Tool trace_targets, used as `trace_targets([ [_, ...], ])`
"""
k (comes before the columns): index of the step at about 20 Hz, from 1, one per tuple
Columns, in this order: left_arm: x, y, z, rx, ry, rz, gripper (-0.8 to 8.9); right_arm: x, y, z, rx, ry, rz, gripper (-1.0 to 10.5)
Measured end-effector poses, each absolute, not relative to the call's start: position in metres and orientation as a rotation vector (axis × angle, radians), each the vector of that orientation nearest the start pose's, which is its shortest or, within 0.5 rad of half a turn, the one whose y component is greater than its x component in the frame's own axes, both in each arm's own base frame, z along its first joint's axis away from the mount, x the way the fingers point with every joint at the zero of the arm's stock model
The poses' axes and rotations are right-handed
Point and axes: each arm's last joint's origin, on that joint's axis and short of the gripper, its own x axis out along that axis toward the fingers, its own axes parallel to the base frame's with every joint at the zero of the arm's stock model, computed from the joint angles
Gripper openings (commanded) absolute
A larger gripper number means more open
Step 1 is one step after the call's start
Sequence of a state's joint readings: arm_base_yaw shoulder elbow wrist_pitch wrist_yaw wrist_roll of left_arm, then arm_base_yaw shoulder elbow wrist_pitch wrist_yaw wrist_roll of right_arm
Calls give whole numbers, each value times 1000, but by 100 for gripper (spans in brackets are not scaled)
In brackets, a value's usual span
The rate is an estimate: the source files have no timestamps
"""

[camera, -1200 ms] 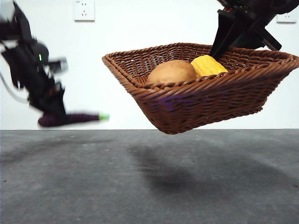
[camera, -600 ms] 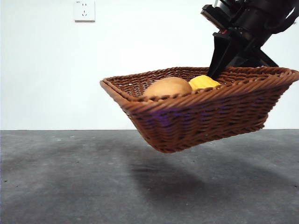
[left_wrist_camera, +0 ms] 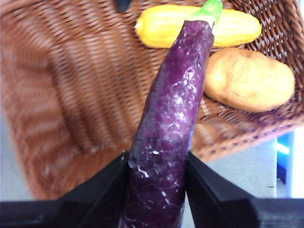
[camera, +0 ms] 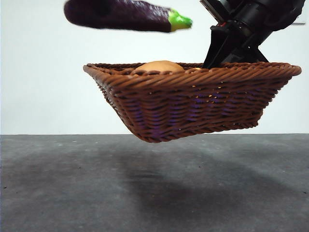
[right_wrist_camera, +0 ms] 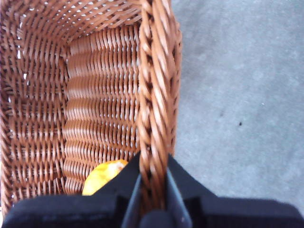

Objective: Help me put the vegetables on the table into the basket

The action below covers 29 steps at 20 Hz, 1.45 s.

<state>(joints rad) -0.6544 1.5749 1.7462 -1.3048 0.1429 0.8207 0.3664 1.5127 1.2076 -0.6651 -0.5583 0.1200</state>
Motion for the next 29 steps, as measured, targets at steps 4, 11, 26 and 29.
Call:
trace_targets([
  [4, 248, -196, 357, 1034, 848, -1173, -8, 281, 129, 275, 194, 1052, 808, -8],
  [11, 264, -203, 334, 1088, 917, -1218, -8, 280, 132, 274, 174, 1048, 816, -8],
  [26, 272, -200, 338, 1052, 846, -1195, 355, 281, 133, 276, 169, 1024, 817, -8],
  [29, 272, -201, 339, 1027, 851, -1174, 355, 280, 137, 276, 171, 1024, 836, -8],
])
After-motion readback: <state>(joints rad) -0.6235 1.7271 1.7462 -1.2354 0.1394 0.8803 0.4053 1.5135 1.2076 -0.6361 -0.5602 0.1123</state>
